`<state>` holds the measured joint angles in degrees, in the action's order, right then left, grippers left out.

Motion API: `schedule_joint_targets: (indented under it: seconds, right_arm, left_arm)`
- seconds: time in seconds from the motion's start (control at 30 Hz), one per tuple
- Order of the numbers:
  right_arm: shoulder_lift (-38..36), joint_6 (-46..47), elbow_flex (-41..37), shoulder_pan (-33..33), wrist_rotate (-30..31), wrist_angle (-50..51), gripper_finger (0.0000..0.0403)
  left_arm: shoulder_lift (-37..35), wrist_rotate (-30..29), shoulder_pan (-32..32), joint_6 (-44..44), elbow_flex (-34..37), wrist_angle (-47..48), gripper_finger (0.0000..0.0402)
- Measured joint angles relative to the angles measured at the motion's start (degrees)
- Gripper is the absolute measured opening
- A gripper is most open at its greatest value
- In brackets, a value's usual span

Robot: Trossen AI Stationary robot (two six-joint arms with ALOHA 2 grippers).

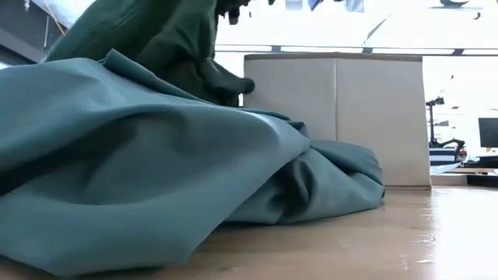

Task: Sort clothes
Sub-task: Put the green sweater into the laundry organizer

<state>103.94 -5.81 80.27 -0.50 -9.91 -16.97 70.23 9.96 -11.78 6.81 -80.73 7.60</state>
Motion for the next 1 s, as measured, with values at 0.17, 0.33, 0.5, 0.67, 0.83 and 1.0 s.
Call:
schedule_joint_targets:
  seconds: [0.17,0.33,0.5,0.67,0.83,1.0]
  right_arm:
    - [3.19,-0.33,3.73,0.22,4.32,-0.94,0.0107]
    - [0.28,-2.59,9.05,0.12,8.85,0.39,0.0022]
    - [-5.71,-11.69,18.87,0.63,22.16,9.07,0.0009]
    - [-7.86,-23.29,30.46,0.89,39.35,16.12,0.0011]
    - [-8.52,-28.89,41.18,0.26,42.82,23.56,0.0005]
    - [-8.21,-19.13,44.73,-2.08,42.23,44.96,0.0005]
  left_arm:
    - [-0.24,3.22,0.97,-0.03,0.00,0.58,0.0007]
    - [-3.09,14.38,1.37,1.77,-0.11,5.63,0.0052]
    - [-9.26,13.91,2.32,0.20,-0.07,14.84,0.0097]
    - [-16.64,8.67,3.45,-3.97,0.23,23.54,0.0112]
    - [-22.66,0.66,4.85,-3.97,3.30,31.41,0.0112]
    - [-27.17,-5.75,6.50,-0.04,11.62,33.09,0.0113]
